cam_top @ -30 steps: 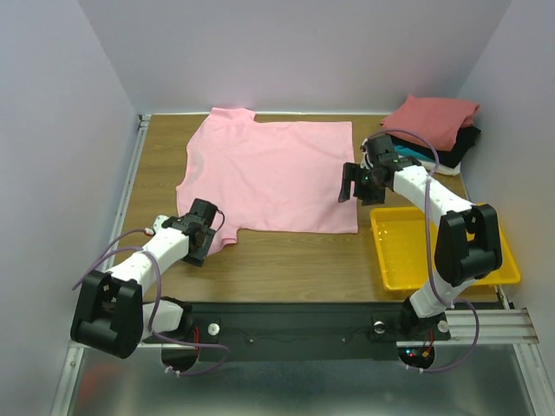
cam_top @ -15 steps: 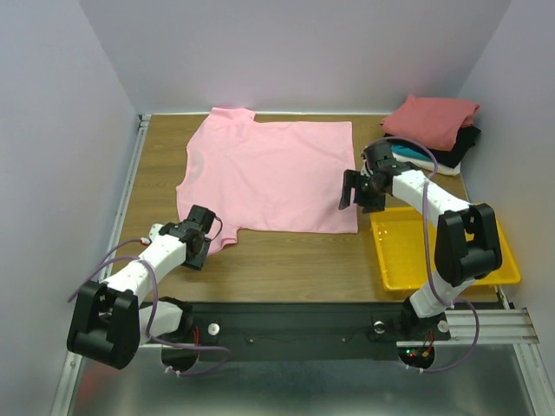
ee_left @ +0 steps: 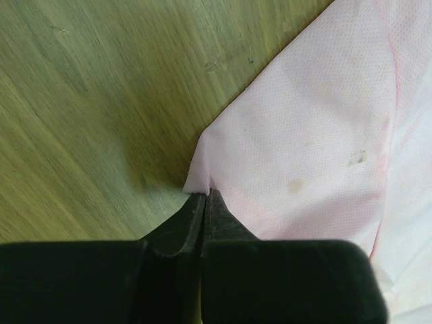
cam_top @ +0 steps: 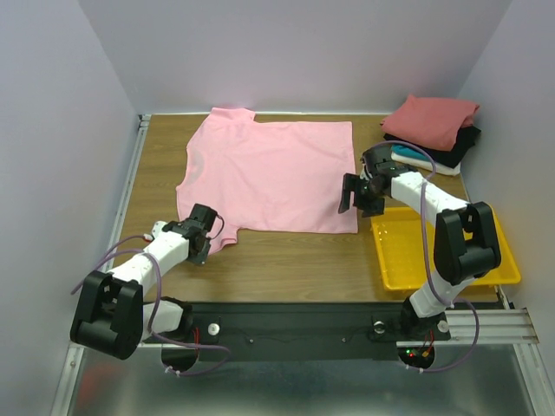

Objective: Fold and stack the t-shirts
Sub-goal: Fold the tshirt

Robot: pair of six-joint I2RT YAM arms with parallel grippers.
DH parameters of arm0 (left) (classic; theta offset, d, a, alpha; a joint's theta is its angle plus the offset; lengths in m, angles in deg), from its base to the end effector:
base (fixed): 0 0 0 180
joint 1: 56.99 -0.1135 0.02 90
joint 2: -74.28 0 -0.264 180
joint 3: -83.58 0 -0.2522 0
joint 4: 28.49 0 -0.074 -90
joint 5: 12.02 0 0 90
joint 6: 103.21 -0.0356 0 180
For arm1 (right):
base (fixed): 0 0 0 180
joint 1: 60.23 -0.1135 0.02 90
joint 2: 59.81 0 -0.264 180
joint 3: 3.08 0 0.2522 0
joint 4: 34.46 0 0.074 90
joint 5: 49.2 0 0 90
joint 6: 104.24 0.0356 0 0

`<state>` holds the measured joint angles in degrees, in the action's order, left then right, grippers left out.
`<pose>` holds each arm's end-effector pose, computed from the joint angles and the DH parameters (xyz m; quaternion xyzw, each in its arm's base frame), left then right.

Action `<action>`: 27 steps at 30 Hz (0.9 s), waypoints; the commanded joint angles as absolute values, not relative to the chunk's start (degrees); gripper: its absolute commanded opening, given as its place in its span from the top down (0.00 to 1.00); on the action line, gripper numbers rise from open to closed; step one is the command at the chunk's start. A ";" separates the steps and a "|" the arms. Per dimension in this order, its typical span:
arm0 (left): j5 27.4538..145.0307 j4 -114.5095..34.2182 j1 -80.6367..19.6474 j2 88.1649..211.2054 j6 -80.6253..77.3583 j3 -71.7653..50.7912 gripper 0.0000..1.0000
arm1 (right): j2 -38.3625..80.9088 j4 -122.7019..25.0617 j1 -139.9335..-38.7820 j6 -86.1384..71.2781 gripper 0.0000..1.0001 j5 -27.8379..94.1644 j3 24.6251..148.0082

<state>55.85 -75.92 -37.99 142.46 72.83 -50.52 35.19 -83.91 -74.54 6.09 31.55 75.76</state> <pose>0.1862 -0.0499 0.1626 -0.5617 0.7867 -0.0222 0.2551 0.3186 0.0872 0.2069 0.0341 0.9738 0.1379 0.1775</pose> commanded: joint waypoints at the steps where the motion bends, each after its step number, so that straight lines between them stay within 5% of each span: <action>1: 53.55 -76.09 -38.36 142.39 71.34 -50.67 1.00 | 36.08 -82.50 -74.56 4.56 0.17 32.28 76.34; 17: 52.14 -79.16 -38.54 136.51 73.09 -49.35 1.00 | 36.26 -83.82 -76.58 5.35 0.24 37.11 71.51; 27: 51.27 -80.22 -38.54 134.93 73.27 -49.34 1.00 | 38.27 -83.73 -76.58 5.71 0.44 37.90 70.36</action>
